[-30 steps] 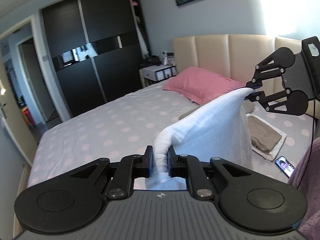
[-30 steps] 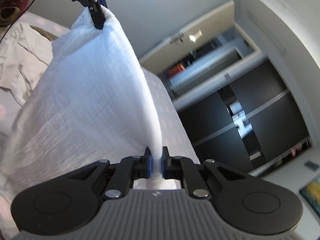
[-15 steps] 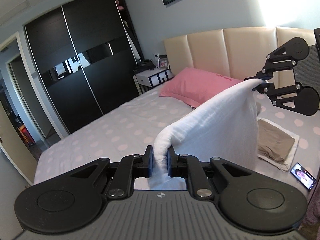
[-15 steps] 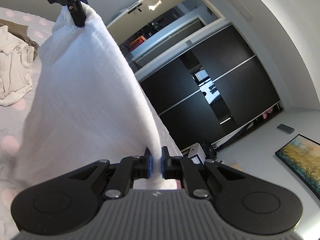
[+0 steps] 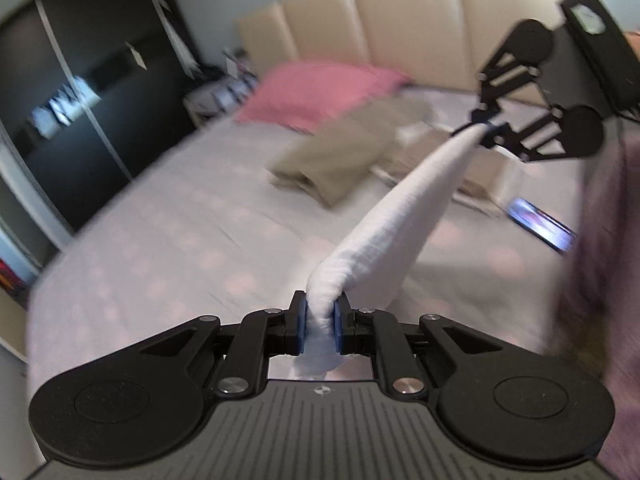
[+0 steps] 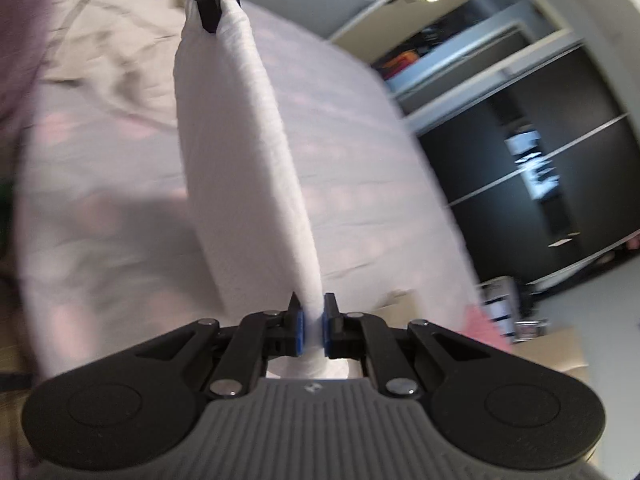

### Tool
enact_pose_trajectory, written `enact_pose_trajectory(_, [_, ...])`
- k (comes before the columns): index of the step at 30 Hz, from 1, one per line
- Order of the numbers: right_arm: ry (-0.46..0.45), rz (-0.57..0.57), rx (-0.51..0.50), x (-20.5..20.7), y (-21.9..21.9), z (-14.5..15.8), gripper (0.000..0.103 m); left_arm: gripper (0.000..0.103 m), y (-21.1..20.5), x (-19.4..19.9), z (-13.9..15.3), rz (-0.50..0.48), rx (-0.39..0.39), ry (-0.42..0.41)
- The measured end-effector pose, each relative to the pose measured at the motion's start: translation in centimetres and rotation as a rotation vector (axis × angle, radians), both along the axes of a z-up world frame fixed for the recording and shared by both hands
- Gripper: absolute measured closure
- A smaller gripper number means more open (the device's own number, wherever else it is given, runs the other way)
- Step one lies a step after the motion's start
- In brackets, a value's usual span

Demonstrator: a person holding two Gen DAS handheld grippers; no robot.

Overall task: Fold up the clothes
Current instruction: 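Lift the gauze with the left gripper while the right gripper holds its other corner up, then lower the held gauze onto the bed with both grippers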

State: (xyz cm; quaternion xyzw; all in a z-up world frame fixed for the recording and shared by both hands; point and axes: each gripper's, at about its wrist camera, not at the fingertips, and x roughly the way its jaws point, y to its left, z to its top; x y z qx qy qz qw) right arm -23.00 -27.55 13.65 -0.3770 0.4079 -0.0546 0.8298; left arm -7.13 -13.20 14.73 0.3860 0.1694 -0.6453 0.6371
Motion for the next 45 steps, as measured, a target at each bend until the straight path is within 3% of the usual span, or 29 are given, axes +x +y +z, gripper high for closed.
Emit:
enact_pose_trajectory(4, [0.088,0.032,0.081,-3.5,2.7,-2.4,0.094,0.092,3.4,-2.4,-3.2,-0.054,0.099,0.079])
enact_pose_trajectory(9, [0.18,0.078,0.171,-6.6,5.3,-3.2,0.094,0.092,6.3,-4.4,-5.0,-0.122,0.207,0.145])
enact_pose_trajectory(13, [0.217,0.09,0.224,-7.5,6.7,-3.8,0.094,0.092,6.7,-4.3,-5.7,-0.125,0.231,0.17])
enact_pose_trajectory(16, [0.191,0.051,0.233,-7.0,6.1,-4.9,0.094,0.092,5.9,-3.2,-6.2,-0.09,0.211,0.184])
enact_pose_trajectory(24, [0.096,-0.063,0.244,-3.4,2.4,-5.5,0.093,0.092,1.3,0.0,-5.1,-0.033,0.114,0.108])
enact_pose_trajectory(30, [0.041,-0.171,0.291,1.5,-3.0,-6.6,0.092,0.092,-4.5,3.5,-5.8,0.04,0.076,0.082])
enact_pose_trajectory(36, [0.013,-0.259,0.38,6.3,-8.2,-10.9,0.092,0.092,-9.9,7.0,-10.1,0.121,0.135,0.063])
enact_pose_trajectory(41, [0.068,-0.278,0.364,9.2,-10.3,-14.7,0.092,0.092,-13.3,9.5,-13.3,0.149,0.202,0.07])
enact_pose_trajectory(45, [0.085,-0.322,0.409,11.1,-12.4,-17.1,0.092,0.092,-15.6,11.3,-16.2,0.17,0.255,0.073])
